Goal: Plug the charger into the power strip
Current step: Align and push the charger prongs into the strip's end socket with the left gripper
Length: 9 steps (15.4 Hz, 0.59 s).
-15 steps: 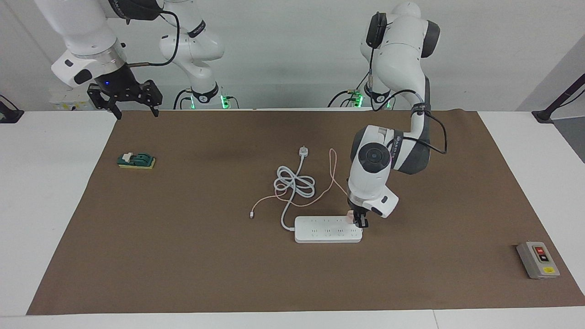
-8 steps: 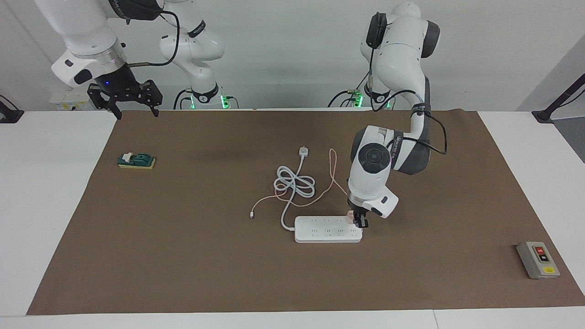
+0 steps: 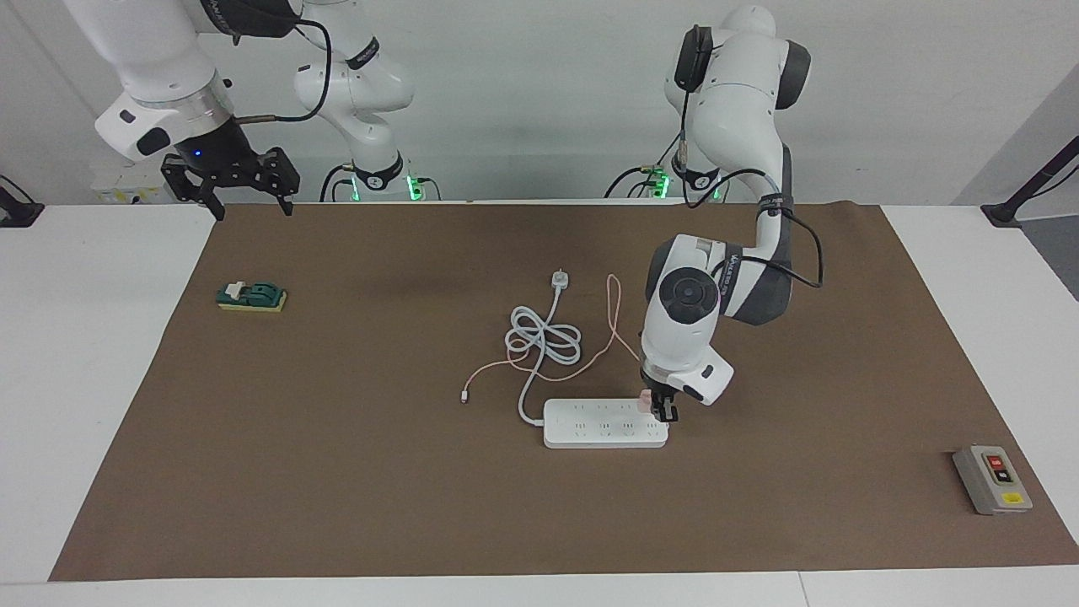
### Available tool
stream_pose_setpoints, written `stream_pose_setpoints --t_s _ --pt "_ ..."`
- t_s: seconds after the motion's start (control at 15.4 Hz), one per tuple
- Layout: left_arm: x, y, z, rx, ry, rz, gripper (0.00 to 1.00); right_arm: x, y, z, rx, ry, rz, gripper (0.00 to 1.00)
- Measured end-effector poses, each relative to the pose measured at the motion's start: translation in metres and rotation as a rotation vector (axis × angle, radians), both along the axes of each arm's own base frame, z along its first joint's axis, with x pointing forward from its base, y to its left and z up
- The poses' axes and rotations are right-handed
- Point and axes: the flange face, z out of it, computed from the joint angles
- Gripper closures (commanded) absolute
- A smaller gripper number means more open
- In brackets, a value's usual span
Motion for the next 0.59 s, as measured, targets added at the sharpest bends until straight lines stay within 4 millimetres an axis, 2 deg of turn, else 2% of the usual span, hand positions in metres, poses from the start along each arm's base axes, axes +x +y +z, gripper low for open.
stream_pose_setpoints --t_s 0.07,0.13,0.2,0.26,0.39,0.59 --pt "0.000 0.000 0.000 0.000 0.000 -0.003 0.95 0.000 0.000 0.000 0.000 0.000 0.000 0.00" --pt "0.000 0.000 0.000 0.000 0.000 -0.008 0.63 0.000 0.000 0.000 0.000 0.000 0.000 0.00" --pt "0.000 0.000 0.001 -0.001 0.000 -0.013 0.40 0.000 0.000 0.000 0.000 0.000 0.000 0.00" --pt "0.001 0.000 0.001 -0.001 -0.001 -0.018 0.31 0.000 0.000 0.000 0.000 0.000 0.000 0.00" --pt "0.003 0.001 0.009 -0.008 -0.016 -0.033 0.21 0.000 0.000 0.000 0.000 0.000 0.000 0.00" --pt "0.004 0.005 0.053 -0.021 -0.056 -0.045 0.18 0.000 0.000 0.000 0.000 0.000 0.000 0.00"
